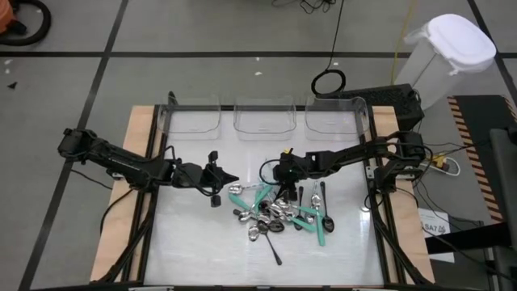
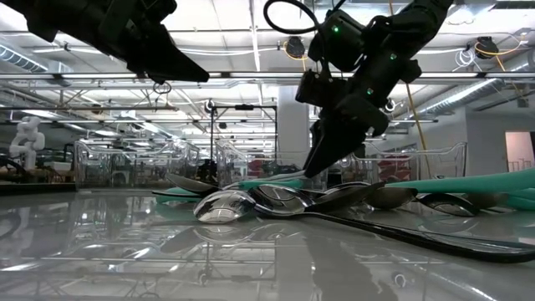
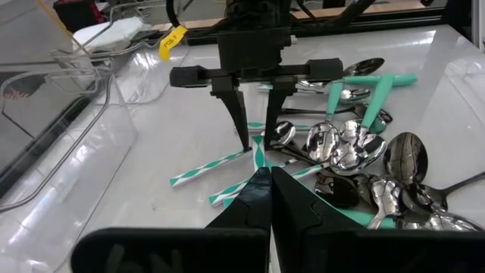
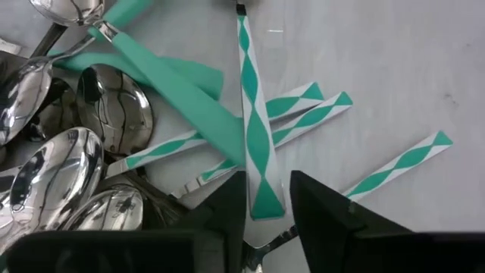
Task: Sort silverware by color (type)
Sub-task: Put the green patterned spoon into the right transparent bin
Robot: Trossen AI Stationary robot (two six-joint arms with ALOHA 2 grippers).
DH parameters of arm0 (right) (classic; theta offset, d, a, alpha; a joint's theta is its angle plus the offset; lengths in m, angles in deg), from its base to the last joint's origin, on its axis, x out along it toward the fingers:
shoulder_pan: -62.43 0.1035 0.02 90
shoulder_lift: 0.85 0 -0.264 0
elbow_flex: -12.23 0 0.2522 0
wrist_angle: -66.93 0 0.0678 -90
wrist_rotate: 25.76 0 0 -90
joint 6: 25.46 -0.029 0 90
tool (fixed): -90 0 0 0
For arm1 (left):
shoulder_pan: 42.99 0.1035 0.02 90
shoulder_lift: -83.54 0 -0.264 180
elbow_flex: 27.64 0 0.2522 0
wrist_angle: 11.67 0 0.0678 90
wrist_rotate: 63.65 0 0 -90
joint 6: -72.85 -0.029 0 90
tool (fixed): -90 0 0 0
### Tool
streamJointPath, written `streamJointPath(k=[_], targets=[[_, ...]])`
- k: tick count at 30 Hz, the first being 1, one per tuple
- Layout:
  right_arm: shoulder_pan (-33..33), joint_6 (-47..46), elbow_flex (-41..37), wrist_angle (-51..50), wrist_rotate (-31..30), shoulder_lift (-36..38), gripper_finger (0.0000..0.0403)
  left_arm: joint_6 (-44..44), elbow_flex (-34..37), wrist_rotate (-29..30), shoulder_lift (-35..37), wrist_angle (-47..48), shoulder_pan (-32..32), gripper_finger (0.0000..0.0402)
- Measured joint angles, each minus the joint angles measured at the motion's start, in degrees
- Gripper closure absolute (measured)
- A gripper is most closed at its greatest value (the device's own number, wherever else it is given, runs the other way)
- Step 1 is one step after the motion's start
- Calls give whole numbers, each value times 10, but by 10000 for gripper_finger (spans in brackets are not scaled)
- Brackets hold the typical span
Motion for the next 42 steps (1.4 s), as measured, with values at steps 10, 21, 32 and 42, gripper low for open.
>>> streamJointPath(k=[10,21,32,42], targets=[[0,-8,0,-1,0,0,353,-5,0,0,0,0,0,401],[0,-23,0,0,-1,0,262,-5,0,0,0,0,0,401],[-4,-30,0,-3,-2,0,253,-5,0,0,0,0,0,401],[-9,-13,0,-7,-1,0,248,-4,0,0,0,0,0,401]])
